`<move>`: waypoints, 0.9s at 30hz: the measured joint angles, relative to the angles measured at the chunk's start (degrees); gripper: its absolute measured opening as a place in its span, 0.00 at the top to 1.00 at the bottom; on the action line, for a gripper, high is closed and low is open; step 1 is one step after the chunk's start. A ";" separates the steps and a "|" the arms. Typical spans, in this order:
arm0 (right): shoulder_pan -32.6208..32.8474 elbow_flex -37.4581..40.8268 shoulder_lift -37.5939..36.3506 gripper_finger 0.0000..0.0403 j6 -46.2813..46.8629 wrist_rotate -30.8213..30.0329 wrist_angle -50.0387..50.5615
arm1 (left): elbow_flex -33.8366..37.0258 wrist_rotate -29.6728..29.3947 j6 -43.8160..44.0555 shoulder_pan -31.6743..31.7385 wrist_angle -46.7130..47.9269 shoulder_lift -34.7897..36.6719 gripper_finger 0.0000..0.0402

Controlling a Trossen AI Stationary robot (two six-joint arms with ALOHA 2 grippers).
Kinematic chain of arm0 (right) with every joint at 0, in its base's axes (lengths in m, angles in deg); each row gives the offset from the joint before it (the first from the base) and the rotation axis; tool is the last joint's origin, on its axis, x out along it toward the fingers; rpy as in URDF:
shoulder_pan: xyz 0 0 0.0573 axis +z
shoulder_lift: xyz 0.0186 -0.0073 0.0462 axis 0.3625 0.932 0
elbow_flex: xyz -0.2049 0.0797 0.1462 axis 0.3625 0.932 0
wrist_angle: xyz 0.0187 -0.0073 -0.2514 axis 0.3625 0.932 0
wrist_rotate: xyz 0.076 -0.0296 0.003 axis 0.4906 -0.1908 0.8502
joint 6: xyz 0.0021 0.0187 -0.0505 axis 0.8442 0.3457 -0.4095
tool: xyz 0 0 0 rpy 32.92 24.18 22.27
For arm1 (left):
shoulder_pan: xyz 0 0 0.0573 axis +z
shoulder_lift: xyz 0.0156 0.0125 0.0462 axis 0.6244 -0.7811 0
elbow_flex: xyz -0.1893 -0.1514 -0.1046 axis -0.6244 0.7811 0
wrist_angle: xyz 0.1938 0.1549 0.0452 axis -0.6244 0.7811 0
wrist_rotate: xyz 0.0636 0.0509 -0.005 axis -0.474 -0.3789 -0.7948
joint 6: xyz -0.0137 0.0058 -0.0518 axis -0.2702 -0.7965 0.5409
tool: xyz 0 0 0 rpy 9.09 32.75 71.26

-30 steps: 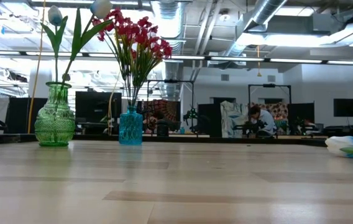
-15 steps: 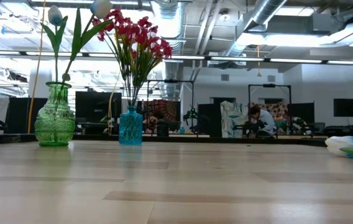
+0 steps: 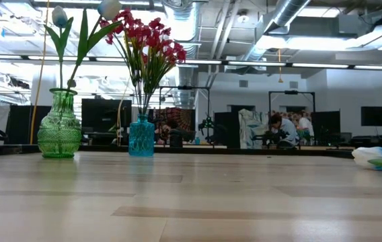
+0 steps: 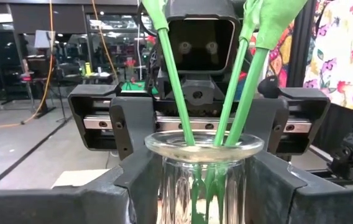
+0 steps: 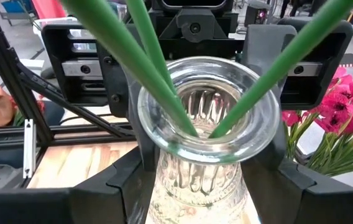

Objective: Sort flowers into vase by color
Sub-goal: Adjust the transparent vase by standing it upright on the table

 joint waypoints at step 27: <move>-0.39 -0.11 -10.07 0.38 -0.48 -1.85 23.92 | 0.02 -13.04 -4.30 -7.46 -2.96 -0.11 0.63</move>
